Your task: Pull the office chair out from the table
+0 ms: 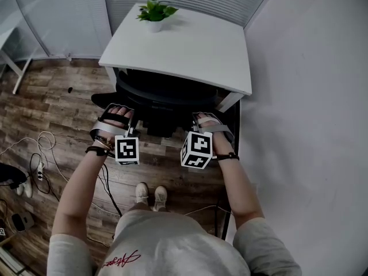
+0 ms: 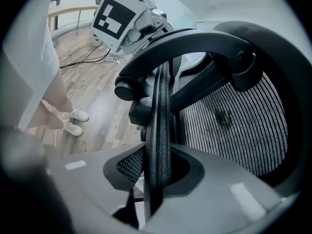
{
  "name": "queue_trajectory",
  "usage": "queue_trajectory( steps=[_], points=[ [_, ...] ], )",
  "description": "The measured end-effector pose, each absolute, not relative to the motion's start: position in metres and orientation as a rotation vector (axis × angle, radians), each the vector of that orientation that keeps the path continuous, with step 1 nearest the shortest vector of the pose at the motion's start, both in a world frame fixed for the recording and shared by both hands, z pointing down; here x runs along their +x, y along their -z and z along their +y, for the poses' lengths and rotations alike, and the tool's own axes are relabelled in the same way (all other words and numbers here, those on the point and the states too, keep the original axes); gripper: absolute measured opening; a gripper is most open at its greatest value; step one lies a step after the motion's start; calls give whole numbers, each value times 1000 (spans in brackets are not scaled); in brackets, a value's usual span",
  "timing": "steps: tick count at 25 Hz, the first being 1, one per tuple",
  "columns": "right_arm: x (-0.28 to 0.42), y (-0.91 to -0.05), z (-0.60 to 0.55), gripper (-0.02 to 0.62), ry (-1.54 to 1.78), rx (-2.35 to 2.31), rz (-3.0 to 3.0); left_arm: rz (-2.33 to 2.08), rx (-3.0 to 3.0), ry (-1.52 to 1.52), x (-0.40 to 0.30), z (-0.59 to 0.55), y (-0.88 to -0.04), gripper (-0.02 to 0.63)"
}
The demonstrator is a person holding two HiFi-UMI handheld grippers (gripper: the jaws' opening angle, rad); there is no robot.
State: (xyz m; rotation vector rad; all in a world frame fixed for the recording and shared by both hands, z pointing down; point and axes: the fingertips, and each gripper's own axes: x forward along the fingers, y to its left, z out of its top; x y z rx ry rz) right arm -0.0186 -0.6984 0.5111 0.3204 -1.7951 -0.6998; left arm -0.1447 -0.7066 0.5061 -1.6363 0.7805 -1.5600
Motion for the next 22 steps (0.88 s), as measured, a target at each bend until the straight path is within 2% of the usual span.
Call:
queue_trajectory(
  steps=[22],
  points=[
    [13, -510, -687, 88, 698, 311, -1797, 831, -1618, 1568, -113, -689, -504, 109]
  ],
)
